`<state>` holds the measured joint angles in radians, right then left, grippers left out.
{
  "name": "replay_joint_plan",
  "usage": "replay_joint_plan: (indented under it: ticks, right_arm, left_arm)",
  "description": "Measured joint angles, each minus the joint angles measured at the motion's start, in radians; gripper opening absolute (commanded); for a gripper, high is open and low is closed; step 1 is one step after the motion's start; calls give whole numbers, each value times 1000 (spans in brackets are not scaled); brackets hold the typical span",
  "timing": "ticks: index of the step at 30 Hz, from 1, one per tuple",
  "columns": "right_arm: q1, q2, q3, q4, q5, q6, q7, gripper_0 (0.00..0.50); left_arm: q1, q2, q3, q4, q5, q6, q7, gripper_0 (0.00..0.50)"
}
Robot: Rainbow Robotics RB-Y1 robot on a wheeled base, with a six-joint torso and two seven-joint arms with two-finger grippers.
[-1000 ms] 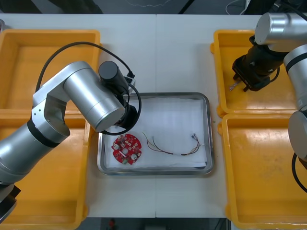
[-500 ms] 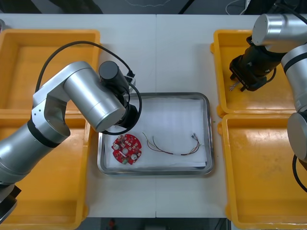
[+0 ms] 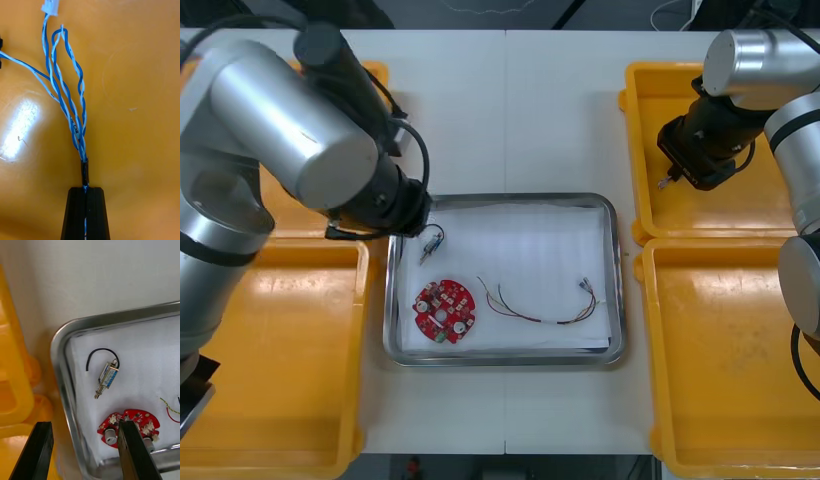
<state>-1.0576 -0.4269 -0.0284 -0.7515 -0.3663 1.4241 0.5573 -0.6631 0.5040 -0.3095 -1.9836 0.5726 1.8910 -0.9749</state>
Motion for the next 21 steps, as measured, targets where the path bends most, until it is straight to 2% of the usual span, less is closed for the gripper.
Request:
replay_joint_plan:
  ticks: [6, 14, 17, 21]
  right_arm:
    - [4, -3, 0, -98, 5, 173, 0, 0]
    - [10, -20, 0, -299, 36, 423, 0, 0]
    - [14, -27, -2, -374, 37, 479, 0, 0]
    - [39, -38, -3, -522, 43, 486, 0, 0]
  left_arm:
    - [-70, 4, 124, 54, 62, 20, 0, 500]
    - [-168, 30, 195, 257, 67, 22, 0, 500]
    - [-202, 41, 225, 347, 67, 22, 0, 500]
    - [-248, 59, 267, 475, 65, 22, 0, 500]
